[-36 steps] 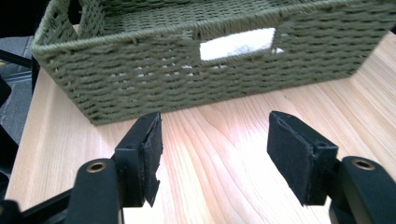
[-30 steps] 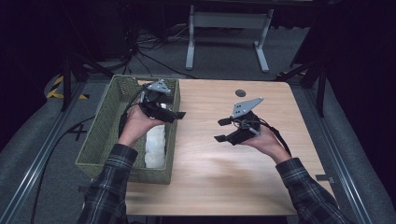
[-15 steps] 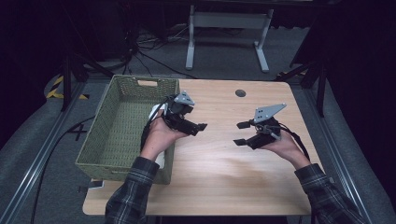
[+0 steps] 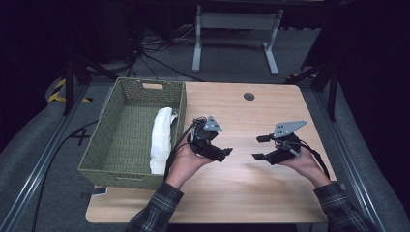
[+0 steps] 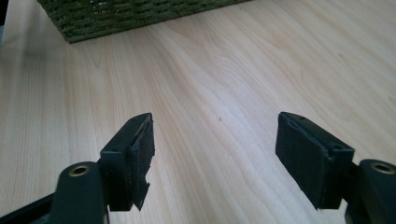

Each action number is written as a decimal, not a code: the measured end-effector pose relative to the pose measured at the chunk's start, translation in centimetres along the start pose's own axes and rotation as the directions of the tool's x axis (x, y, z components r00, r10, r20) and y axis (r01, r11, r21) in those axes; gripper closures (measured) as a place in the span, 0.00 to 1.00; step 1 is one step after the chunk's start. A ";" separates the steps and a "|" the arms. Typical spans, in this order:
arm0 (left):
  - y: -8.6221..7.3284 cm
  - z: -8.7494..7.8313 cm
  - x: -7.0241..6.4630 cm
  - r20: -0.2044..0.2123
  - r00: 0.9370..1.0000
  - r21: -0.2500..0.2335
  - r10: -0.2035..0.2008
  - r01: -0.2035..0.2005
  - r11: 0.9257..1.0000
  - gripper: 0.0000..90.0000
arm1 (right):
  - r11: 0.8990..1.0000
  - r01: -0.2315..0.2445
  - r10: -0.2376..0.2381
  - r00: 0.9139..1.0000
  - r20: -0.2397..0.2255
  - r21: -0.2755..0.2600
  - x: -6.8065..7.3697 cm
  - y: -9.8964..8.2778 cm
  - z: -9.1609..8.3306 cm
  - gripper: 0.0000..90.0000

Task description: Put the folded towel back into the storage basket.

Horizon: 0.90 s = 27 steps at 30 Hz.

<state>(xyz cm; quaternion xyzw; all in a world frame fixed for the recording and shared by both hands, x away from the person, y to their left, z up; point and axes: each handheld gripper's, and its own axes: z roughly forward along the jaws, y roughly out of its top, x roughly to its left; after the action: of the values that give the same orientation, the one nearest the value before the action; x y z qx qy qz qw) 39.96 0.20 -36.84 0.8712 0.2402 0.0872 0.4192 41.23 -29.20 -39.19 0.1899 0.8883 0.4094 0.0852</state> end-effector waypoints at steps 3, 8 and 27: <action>-0.6 1.1 -1.0 0.007 1.000 0.016 0.004 -0.004 1.000 0.18 | 1.000 -0.013 0.013 1.000 0.006 0.011 0.2 -1.2 0.0 0.31; -1.7 2.8 -2.1 0.024 1.000 0.042 0.013 -0.014 0.999 0.17 | 0.999 -0.025 0.024 0.999 0.023 0.031 0.3 -2.9 0.0 0.28; -6.5 7.3 -3.5 0.003 0.999 0.165 0.039 -0.038 0.985 0.15 | 0.989 -0.102 0.090 0.989 0.115 0.104 1.1 -10.2 -2.0 0.24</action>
<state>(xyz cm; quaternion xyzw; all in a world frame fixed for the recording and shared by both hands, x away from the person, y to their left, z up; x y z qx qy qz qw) 37.26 -3.12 -46.34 0.9074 0.2298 0.0752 0.3437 36.82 -36.21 -45.64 0.2592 0.8932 0.3526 0.1036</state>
